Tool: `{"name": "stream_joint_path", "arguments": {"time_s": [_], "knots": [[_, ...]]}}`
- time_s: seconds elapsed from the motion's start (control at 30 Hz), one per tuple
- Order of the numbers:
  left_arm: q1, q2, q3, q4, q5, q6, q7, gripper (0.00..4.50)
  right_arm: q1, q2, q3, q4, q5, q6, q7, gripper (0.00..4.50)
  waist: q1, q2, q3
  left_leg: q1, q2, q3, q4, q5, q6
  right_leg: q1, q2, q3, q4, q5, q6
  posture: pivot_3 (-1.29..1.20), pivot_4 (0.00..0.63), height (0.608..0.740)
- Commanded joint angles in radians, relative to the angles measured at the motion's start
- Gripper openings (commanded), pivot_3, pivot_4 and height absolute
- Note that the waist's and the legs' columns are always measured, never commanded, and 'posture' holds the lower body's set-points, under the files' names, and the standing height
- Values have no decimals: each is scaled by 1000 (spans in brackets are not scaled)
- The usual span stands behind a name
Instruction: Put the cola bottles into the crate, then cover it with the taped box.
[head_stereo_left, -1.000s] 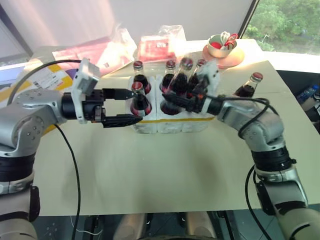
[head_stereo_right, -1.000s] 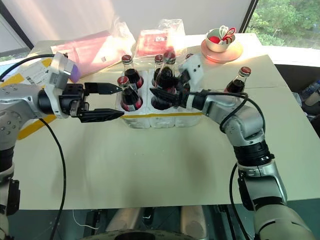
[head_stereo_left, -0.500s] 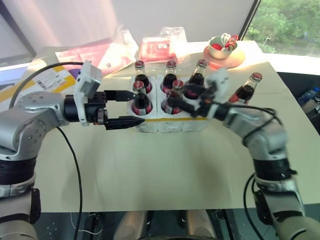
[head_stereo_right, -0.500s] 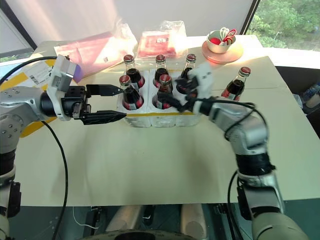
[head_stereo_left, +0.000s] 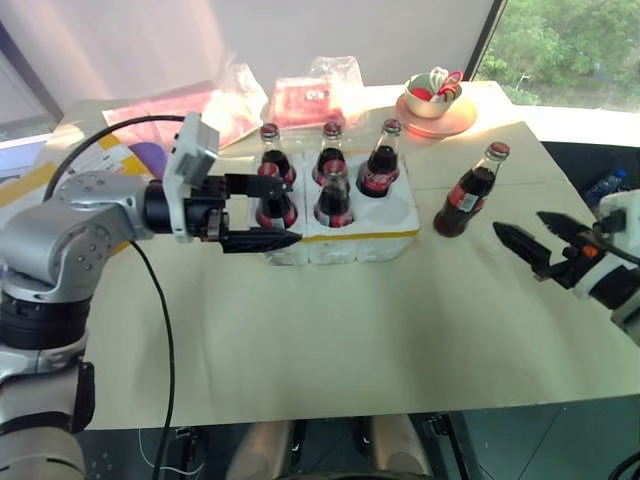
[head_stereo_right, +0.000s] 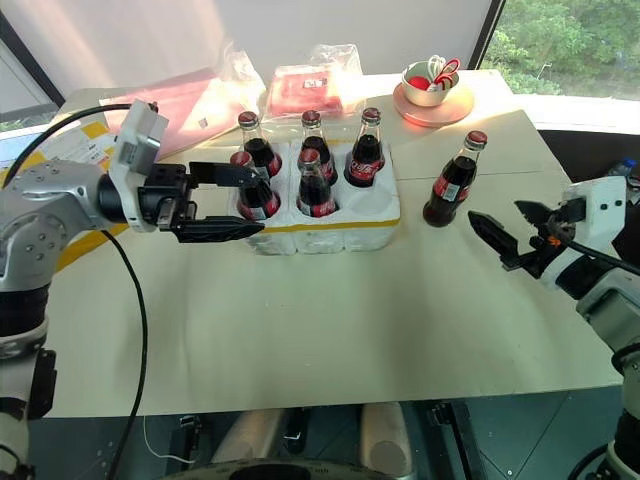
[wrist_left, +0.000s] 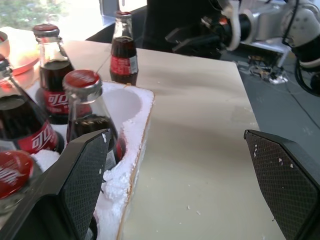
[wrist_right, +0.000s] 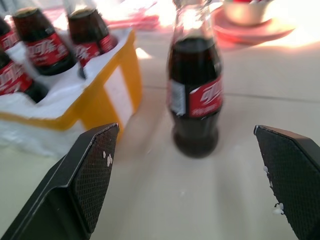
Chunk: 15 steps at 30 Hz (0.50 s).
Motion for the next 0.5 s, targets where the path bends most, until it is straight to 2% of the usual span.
{"name": "stream_joint_path", "arguments": {"time_s": [0.03,0.3,0.5], "knots": [[-42,-21,2,12,15,-27,2,4500,-26,33,60,14,-60,-68,-39,4442,5,0,0,0,0,0,0,0,0,0,0,0,0,0,0,0,150,739],[-46,-38,13,-4,18,-18,16,4500,-179,94,212,218,-195,-198,-61,4442,8,0,0,-1,-2,0,0,0,0,-1,1,0,0,0,0,0,150,739],[-14,-24,44,-41,2,2,39,4500,-306,115,286,408,-253,-280,-6,4442,7,0,0,-1,-2,0,0,0,0,-2,1,0,0,0,0,0,150,739]]}}
